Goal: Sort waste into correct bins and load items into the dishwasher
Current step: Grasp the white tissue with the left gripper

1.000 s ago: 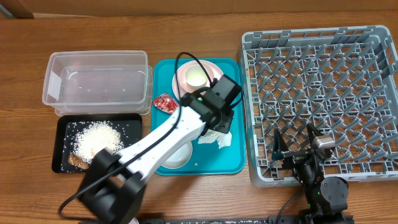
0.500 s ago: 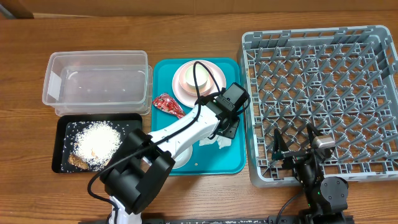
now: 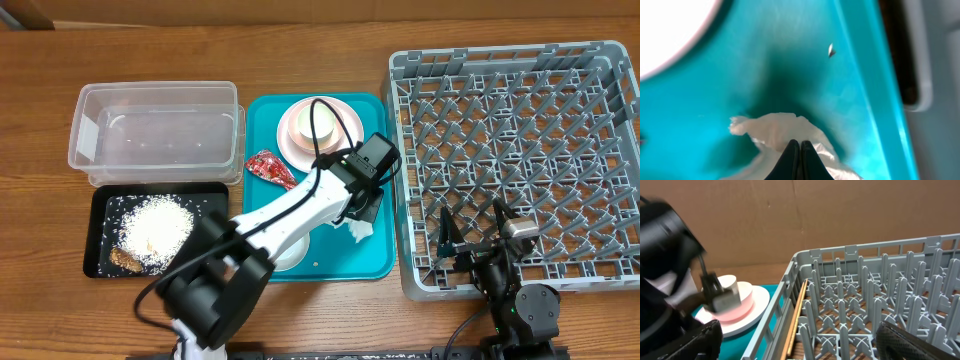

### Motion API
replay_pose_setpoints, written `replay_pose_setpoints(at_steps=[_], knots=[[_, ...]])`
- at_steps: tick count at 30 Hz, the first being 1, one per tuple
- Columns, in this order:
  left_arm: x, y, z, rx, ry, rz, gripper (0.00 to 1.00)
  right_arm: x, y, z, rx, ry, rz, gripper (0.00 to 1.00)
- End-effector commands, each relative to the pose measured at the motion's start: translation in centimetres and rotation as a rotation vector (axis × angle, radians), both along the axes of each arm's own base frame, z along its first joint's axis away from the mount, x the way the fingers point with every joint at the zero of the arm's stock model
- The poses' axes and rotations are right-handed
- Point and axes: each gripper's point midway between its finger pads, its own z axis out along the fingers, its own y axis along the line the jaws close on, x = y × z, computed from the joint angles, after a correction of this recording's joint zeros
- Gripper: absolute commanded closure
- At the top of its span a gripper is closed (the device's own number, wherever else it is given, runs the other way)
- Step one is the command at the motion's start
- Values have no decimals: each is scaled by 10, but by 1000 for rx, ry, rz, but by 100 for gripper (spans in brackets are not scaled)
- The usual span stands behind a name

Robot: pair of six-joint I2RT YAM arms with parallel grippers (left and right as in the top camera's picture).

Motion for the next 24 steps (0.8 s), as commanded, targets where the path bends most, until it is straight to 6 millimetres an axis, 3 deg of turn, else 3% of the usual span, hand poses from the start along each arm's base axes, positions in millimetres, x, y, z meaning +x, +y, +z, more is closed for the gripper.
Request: replay_pose_setpoints(at_steps=[1, 6, 11, 17, 24], knots=[[23, 11, 83, -47, -235, 33, 96, 0, -2, -1, 6, -8, -9, 0], [38, 73, 148, 17, -421, 205, 96, 0, -2, -1, 6, -8, -9, 0], [43, 142, 176, 45, -457, 400, 96, 0, -2, -1, 6, -7, -9, 0], [48, 224, 174, 82, -407, 679, 96, 0, -2, -1, 6, -8, -9, 0], [60, 280, 152, 88, -330, 842, 96, 0, -2, -1, 6, -7, -9, 0]])
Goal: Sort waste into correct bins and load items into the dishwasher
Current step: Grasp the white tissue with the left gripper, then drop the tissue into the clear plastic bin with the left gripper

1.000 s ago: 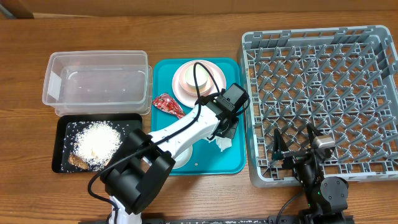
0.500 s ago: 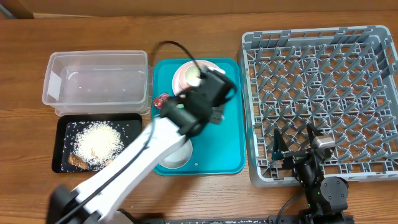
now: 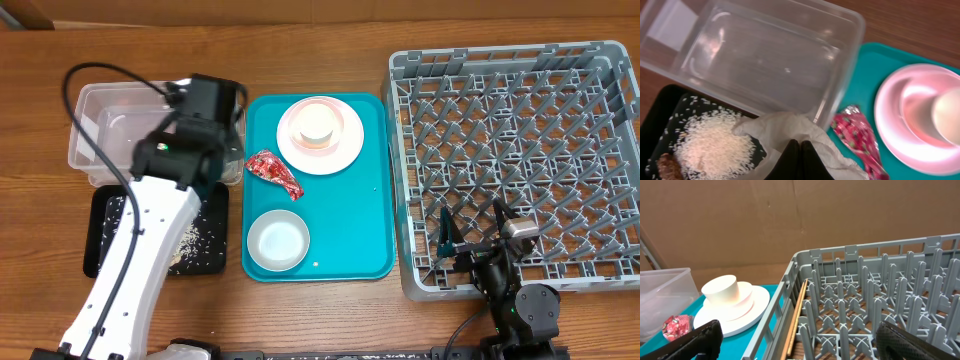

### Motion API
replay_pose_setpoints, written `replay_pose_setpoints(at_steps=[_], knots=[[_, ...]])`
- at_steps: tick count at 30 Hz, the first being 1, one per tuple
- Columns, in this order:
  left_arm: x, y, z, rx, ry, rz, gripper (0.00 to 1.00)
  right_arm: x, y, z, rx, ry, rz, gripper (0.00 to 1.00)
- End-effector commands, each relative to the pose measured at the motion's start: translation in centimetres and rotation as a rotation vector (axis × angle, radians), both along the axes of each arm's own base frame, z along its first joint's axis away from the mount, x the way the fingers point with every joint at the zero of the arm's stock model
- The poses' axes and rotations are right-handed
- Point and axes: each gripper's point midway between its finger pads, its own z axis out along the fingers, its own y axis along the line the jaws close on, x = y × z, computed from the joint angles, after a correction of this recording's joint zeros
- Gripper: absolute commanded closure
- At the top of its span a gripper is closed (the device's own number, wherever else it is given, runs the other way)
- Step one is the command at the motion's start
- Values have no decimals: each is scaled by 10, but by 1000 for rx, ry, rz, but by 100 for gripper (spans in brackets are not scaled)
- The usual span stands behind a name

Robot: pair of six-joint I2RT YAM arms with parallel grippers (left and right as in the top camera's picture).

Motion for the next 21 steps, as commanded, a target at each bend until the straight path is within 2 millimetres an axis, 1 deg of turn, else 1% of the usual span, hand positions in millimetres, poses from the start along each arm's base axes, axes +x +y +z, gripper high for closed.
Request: replay_pose_setpoints(at_steps=[1, 5, 7, 12, 14, 15, 16, 17, 18, 19, 20, 21], knots=[[8, 20, -13, -30, 23, 80, 96, 0, -2, -1, 6, -7, -9, 0], [18, 44, -34, -28, 62, 150, 96, 0, -2, -1, 6, -7, -9, 0], [26, 55, -49, -24, 79, 182, 96, 0, -2, -1, 6, -7, -9, 0], [39, 74, -73, -23, 101, 230, 96, 0, -2, -1, 6, -7, -9, 0], [43, 80, -82, -24, 105, 244, 93, 0, -2, -1, 6, -7, -9, 0], [45, 82, -85, -24, 106, 249, 90, 0, -2, -1, 6, -7, -9, 0], [47, 83, -88, -24, 107, 253, 85, 0, -2, -1, 6, -7, -9, 0], [49, 85, -89, -24, 102, 255, 76, 0, -2, -1, 6, -7, -9, 0], [51, 85, -90, -23, 97, 254, 60, 0, -2, -1, 6, -7, -9, 0], [53, 85, -89, -20, 90, 247, 32, 0, -2, -1, 6, -7, -9, 0], [56, 85, -87, -17, 79, 237, 19, 0, -2, -1, 6, -7, -9, 0], [59, 85, -85, -16, 69, 227, 15, 0, -2, -1, 6, -7, -9, 0]])
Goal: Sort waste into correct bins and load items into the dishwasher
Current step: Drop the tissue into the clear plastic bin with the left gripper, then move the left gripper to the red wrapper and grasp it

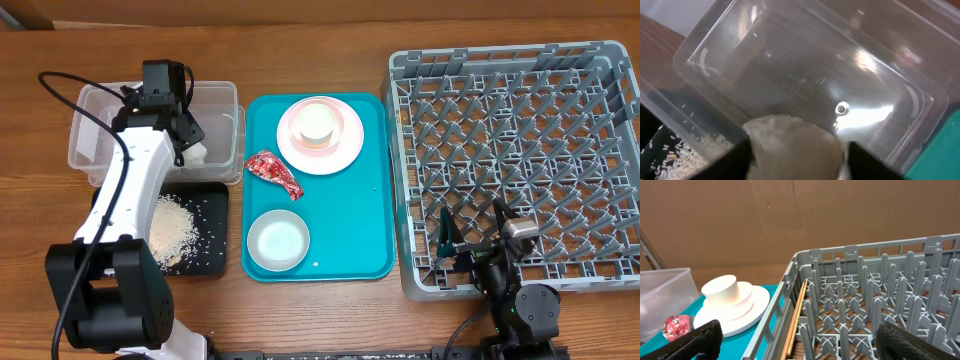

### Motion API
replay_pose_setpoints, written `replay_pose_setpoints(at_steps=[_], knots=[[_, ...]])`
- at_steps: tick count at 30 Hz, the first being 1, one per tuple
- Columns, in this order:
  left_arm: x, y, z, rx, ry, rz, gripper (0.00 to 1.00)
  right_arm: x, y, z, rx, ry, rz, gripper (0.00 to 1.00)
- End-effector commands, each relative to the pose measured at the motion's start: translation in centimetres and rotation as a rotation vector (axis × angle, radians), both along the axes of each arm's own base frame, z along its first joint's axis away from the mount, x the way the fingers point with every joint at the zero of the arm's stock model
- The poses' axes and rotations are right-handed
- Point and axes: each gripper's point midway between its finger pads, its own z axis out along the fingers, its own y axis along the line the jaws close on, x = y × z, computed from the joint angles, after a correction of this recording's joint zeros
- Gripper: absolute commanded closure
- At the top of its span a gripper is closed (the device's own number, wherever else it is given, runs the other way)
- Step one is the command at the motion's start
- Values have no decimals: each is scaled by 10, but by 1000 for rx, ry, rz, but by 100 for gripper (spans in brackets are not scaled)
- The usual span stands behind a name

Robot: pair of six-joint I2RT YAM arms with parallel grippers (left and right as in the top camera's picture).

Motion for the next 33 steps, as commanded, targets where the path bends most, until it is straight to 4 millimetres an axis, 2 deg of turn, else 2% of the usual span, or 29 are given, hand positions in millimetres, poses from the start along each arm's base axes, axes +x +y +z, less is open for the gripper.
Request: replay_pose_setpoints(at_steps=[1, 3, 7, 11, 14, 16, 20, 25, 30, 33], knots=[[9, 1, 8, 14, -27, -26, 15, 0, -2, -1, 6, -7, -9, 0], [13, 1, 18, 27, -35, -53, 15, 0, -2, -1, 6, -7, -9, 0], [11, -11, 45, 12, -28, -92, 22, 0, -2, -1, 6, -7, -9, 0], [1, -56, 67, -133, -27, -218, 26, 0, -2, -1, 6, -7, -9, 0], [-14, -100, 71, -254, -1, -326, 26, 0, -2, -1, 6, -7, -9, 0], [-25, -126, 67, -299, 43, -388, 25, 0, -2, -1, 6, -7, -9, 0], [-43, -163, 51, -305, 122, -470, 27, 0, -2, -1, 6, -7, -9, 0], [-59, -204, 24, -332, 166, -467, 27, 0, -2, -1, 6, -7, -9, 0], [-65, -233, -3, -376, 153, -428, 32, 0, -2, -1, 6, -7, -9, 0], [-64, -239, -15, -358, 131, -415, 39, 0, -2, -1, 6, -7, -9, 0]])
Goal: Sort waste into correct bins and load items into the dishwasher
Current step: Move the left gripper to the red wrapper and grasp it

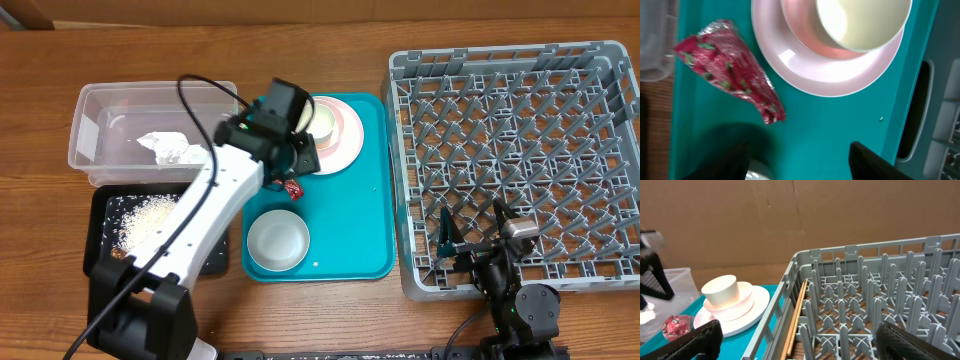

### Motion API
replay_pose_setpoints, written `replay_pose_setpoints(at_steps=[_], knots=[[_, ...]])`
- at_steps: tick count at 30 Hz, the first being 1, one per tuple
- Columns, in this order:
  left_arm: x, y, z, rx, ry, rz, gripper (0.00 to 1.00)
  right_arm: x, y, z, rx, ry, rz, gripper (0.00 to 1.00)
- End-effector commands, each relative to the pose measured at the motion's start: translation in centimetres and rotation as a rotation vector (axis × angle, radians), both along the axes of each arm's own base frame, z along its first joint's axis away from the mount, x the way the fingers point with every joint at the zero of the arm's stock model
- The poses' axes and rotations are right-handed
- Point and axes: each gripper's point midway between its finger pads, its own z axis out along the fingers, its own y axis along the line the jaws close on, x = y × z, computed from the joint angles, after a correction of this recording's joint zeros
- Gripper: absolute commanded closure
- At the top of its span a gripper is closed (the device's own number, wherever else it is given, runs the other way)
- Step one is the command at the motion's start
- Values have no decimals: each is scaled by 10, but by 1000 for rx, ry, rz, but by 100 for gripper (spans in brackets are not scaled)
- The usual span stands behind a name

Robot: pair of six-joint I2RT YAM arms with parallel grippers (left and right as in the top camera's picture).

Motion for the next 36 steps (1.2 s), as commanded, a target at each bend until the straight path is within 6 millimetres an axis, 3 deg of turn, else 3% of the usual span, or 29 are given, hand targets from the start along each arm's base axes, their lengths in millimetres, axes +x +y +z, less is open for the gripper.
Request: replay_pose_setpoints(at_steps=[1, 8, 19, 30, 32, 36], knots=[[-5, 1, -18, 22, 14, 91, 41, 0, -2, -1, 5, -8, -9, 0], [-7, 14, -39, 65, -4, 203, 59, 0, -2, -1, 5, -8, -9, 0], [-5, 20, -66, 89, -14, 249, 65, 0, -2, -1, 5, -7, -9, 0], [-8, 22, -107, 141, 63, 245, 65, 0, -2, -1, 5, -8, -9, 0], [-7, 23, -108, 141, 64, 249, 71, 0, -2, -1, 5, -8, -9, 0], [-3, 21, -98, 130, 39, 236, 91, 0, -2, -1, 5, -8, -9, 0]])
